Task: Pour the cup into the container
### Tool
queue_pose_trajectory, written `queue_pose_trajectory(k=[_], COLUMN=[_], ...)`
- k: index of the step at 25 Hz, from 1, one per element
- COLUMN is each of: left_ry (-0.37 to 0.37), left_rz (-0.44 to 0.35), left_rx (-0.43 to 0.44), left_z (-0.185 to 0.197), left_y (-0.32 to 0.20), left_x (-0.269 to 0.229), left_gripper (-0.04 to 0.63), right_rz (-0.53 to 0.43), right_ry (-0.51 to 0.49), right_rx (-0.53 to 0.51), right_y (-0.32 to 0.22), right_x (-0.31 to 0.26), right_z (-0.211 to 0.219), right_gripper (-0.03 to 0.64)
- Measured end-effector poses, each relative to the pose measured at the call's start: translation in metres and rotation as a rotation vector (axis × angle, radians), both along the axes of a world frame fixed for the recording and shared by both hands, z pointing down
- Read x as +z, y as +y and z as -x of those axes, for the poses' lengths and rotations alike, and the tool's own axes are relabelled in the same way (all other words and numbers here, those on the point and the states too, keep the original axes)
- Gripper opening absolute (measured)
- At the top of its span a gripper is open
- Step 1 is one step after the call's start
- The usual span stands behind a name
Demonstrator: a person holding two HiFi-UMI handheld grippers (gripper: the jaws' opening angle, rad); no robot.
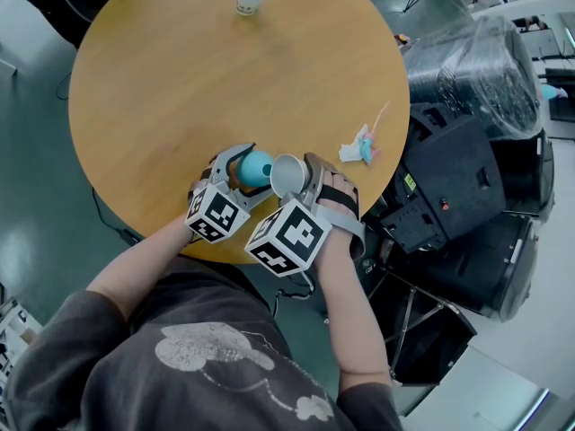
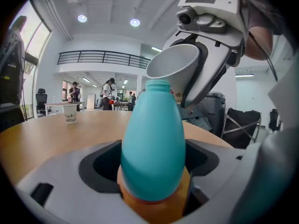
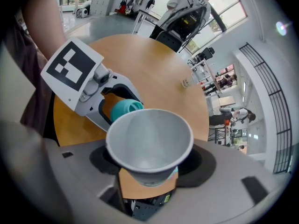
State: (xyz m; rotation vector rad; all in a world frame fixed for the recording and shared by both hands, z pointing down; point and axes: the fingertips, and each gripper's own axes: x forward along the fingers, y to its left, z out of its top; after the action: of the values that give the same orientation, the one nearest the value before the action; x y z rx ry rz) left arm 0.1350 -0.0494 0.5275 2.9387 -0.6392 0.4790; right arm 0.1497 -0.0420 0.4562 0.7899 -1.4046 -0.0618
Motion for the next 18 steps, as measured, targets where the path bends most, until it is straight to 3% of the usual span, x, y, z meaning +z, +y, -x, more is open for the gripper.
queue_pose_trajectory(k=[6, 12, 18], left_ry=[-0.003, -0.007, -0.01], left_rz=[0.005, 0.004, -0.002], left_rx=[0.003, 0.016, 0.015], left_z=[0.0, -0.001, -0.001], left_y=[0.001, 0.001, 0.003], left_x=[0.001, 0.001, 0.001], left_gripper=[0.405, 0.405, 0.405], right_rz=[-0.036, -0.077, -0.211], right_ry=[-0.089, -0.287, -0.461], right_rx=[0.022, 0.107, 0.196], right_y=[0.001, 0.003, 0.001], right_x=[0.0, -0.001, -0.01], right_z=[0.005, 0.012, 0.006], right_gripper=[0.287, 0.287, 0.288])
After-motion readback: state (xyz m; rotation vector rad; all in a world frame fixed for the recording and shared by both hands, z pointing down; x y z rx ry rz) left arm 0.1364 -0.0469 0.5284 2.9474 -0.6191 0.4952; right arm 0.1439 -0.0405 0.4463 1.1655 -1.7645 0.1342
